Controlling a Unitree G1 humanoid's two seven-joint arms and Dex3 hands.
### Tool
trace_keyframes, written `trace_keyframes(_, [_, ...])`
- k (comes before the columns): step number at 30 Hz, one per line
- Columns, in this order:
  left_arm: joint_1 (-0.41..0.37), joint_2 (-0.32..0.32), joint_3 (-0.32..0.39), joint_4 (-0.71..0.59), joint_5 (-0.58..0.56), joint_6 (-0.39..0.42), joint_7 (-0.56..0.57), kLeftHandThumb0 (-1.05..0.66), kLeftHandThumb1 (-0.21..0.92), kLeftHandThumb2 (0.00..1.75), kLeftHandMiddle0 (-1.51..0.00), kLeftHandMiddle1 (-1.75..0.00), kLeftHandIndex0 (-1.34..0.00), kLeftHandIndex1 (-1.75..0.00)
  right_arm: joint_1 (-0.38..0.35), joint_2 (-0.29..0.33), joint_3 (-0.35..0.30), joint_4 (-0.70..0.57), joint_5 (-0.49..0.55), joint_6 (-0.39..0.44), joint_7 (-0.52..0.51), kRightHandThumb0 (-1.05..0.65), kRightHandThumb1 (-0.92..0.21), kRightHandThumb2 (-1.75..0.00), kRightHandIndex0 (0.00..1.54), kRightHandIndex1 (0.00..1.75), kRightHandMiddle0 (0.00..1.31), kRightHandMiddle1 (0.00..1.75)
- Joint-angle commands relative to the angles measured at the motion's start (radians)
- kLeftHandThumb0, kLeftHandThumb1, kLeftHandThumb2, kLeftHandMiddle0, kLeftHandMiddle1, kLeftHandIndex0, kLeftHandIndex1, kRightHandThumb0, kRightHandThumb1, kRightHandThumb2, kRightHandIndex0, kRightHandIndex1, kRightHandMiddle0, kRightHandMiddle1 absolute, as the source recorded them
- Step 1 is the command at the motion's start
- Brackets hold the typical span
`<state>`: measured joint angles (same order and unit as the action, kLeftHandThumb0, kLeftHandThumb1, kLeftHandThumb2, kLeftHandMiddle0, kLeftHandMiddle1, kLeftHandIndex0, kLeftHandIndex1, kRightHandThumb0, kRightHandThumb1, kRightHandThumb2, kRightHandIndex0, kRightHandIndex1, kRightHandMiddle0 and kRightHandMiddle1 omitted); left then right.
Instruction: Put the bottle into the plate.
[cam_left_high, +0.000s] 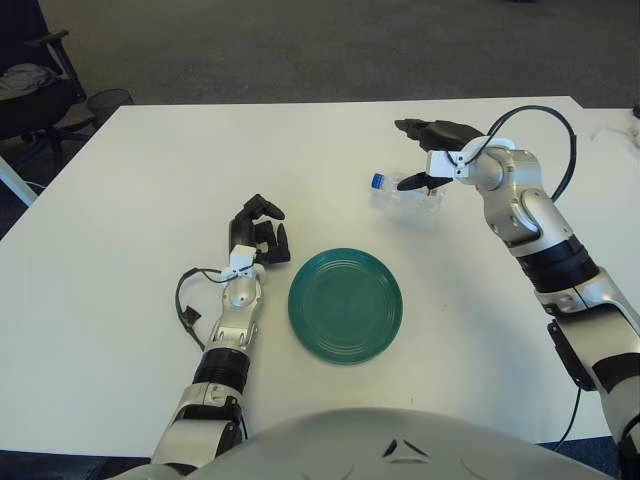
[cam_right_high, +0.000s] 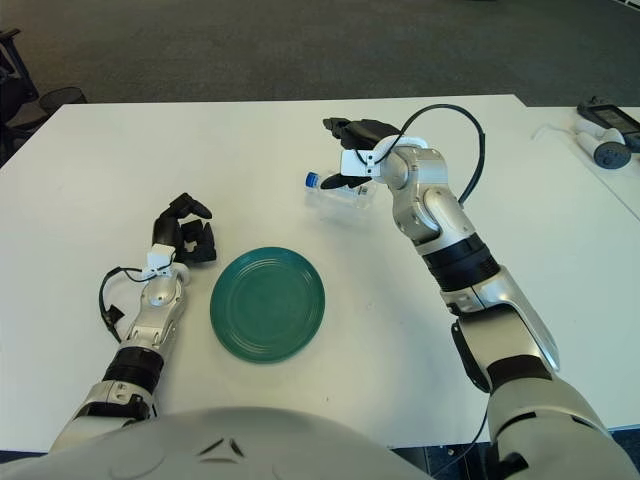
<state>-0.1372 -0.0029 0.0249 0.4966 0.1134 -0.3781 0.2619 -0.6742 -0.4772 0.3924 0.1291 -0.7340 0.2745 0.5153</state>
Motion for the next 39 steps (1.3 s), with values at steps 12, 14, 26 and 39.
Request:
trace_keyframes(12, [0.024,0.001,0.005,0.043,0.002,0.049,-0.009,-0.57,0.08,1.6,-1.31,-1.75,-0.8,-1.75,-0.008,0.111,0.07,0.282,-0.046,-0.046,-0.245,-1.05,-0.92,-0.35,0.0,0.0,0.0,0.0])
trace_keyframes(14, [0.024,0.0,0.004,0.041,0.003,0.049,-0.008,-0.57,0.09,1.6,-1.31,-1.75,-0.8,-1.75,-0.026,0.13,0.086,0.323,-0.053,-0.031,-0.245,-1.05,-0.92,-0.34,0.0,0.0,0.0,0.0])
trace_keyframes(26, [0.027,-0.005,0.0,0.035,0.01,0.046,-0.001,-0.57,0.09,1.59,-1.31,-1.75,-0.8,-1.75,-0.102,0.186,0.138,0.546,-0.052,-0.045,-0.275,-1.05,-0.92,-0.24,0.0,0.0,0.0,0.0])
trace_keyframes(39, [0.03,-0.007,0.007,0.036,-0.007,0.035,-0.01,-0.57,0.09,1.6,-1.31,-1.75,-0.8,-1.75,-0.111,0.185,0.146,0.578,-0.04,-0.058,-0.267,-1.05,-0.92,-0.2,0.0,0.0,0.0,0.0])
